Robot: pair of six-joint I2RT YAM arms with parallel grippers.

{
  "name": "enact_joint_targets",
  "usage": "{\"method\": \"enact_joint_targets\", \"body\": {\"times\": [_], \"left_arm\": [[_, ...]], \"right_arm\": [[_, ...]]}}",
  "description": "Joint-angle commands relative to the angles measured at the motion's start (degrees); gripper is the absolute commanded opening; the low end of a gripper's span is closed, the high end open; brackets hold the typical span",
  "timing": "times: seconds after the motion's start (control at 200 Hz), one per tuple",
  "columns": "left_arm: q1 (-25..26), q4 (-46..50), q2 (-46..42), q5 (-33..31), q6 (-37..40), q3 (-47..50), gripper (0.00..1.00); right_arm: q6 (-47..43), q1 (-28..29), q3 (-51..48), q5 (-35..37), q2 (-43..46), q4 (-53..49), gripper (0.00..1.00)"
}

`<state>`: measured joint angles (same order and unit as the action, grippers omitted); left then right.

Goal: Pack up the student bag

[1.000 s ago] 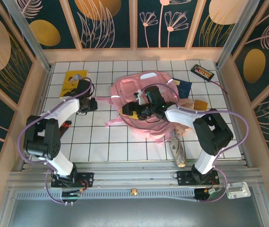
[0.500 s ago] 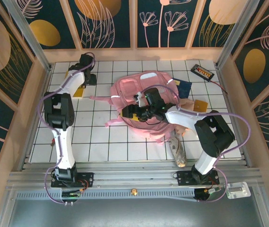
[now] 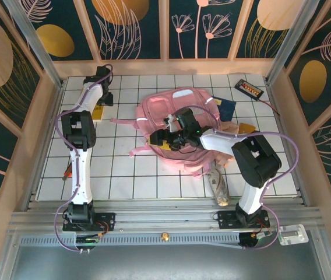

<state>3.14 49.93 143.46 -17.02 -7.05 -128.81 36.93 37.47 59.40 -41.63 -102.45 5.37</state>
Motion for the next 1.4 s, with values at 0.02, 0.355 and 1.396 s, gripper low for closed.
{"method": "enact_joint_targets", "body": {"times": [0.02, 0.355, 1.396], "left_arm": [[-0.7, 3.1, 2.3, -1.7, 1.7, -0.8, 0.65], [-1.4, 3.8, 6.5, -0.9, 2.5, -0.4, 0.42], [-2.2, -13.5, -31.2, 28.2, -5.1, 39.3, 0.0]], "right_arm": [[-0.1, -0.7, 1.6, 0.0, -1.7, 0.6, 0.85], [0.4, -1.1, 1.4, -0.1, -1.9, 0.9, 0.85], [1.4, -0.1, 2.1, 1.9, -2.1, 3.2, 0.84]]}}
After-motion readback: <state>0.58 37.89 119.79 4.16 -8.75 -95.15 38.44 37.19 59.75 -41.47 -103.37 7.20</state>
